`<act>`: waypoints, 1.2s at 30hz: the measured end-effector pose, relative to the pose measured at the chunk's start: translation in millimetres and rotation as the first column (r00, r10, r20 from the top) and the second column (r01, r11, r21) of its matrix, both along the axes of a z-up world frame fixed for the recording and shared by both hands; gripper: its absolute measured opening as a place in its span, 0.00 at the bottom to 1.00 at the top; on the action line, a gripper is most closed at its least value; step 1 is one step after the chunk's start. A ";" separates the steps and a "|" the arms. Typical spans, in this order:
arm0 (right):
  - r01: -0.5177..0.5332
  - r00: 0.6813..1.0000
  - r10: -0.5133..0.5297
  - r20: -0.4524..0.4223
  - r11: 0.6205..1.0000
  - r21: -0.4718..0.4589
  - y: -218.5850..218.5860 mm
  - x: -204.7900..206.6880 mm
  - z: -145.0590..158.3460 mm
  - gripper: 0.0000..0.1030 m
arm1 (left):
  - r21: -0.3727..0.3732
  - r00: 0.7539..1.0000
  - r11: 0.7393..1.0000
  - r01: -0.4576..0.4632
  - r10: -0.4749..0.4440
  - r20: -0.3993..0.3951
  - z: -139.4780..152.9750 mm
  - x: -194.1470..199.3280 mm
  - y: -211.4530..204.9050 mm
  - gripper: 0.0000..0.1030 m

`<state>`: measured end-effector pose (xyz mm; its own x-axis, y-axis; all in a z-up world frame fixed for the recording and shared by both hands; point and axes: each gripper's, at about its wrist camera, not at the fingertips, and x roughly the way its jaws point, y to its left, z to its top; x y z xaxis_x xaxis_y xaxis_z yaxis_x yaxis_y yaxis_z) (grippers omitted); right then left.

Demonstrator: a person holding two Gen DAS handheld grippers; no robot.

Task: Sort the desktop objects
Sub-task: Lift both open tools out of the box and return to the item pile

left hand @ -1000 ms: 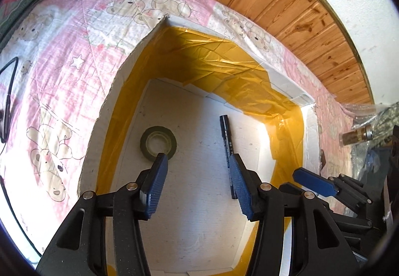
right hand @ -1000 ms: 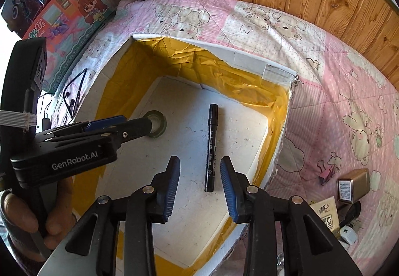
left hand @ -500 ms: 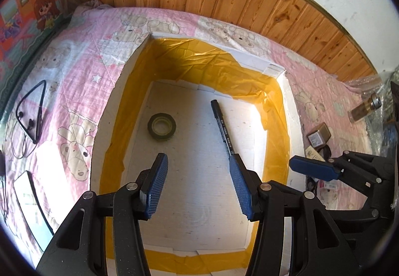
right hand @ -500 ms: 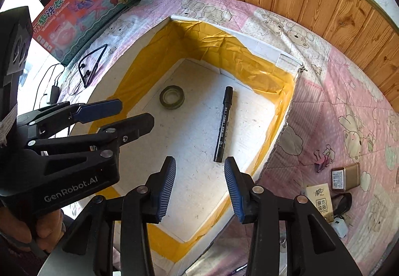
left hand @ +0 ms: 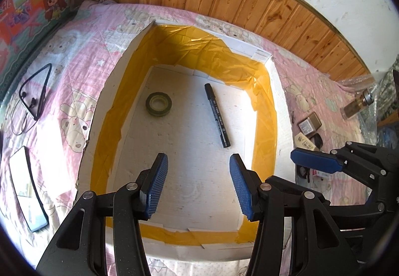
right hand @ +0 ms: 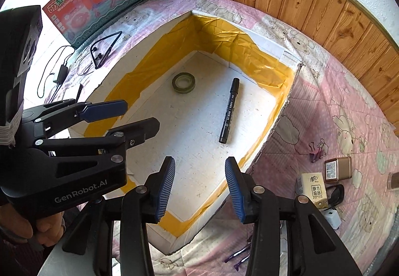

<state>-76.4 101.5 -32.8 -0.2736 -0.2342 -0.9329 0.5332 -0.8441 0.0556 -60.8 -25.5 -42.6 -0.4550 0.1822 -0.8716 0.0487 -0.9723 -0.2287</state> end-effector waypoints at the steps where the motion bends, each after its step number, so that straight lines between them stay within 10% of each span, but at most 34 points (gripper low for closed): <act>1: -0.008 1.000 0.008 -0.005 1.000 0.005 -0.9 3.0 0.5 0.43 | 0.003 1.000 1.000 0.000 0.000 -0.002 0.3 3.3 0.8 0.53; 36: -0.086 0.962 0.087 -0.260 0.996 0.014 35.6 96.6 20.7 0.49 | 0.109 0.984 0.993 0.040 -0.020 -0.179 22.9 102.5 29.9 0.53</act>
